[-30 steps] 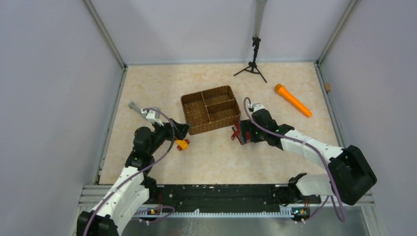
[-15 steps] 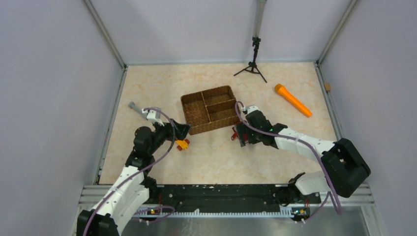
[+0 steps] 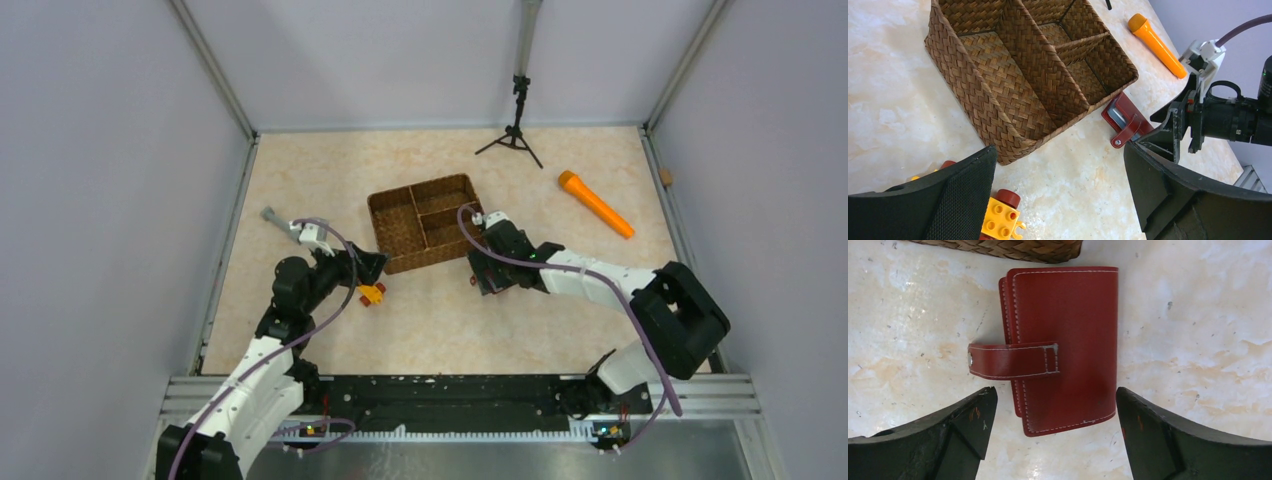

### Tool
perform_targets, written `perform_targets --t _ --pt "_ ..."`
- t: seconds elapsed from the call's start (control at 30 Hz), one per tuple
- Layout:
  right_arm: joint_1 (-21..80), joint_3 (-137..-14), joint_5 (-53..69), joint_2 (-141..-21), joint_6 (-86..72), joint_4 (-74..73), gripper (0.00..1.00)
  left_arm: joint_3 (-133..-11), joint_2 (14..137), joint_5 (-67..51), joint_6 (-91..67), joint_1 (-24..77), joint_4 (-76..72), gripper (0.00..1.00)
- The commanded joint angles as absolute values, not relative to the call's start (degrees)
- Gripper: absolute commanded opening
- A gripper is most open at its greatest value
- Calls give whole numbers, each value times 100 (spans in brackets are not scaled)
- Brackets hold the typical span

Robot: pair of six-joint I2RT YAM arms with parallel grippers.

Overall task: Take the credit cards out of the card holder
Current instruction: Open the card holder at the center of the board.

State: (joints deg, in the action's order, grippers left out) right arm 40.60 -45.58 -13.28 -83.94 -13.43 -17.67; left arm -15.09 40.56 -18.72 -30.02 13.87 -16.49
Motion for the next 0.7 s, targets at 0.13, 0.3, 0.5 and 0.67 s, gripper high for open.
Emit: perform_targets --t 0.13,0.3,0.5,0.67 --pt "4315 -4988 -1770 -8854 -1320 -1960 91 -1538 4067 -1986 -2914 1388 -1896 99" --pt "4315 -5009 -1773 -8732 -1356 -1927 61 -1554 4080 -1995 -2909 1389 -1886 99" --pt "4314 -4814 -1959 -7974 -1450 -1780 22 -1564 4086 -2019 -2909 1386 -1881 99" --pt "4315 -4766 -2117 -7466 -1551 -1844 0 -1556 4068 -2021 -2909 1384 -1878 99"
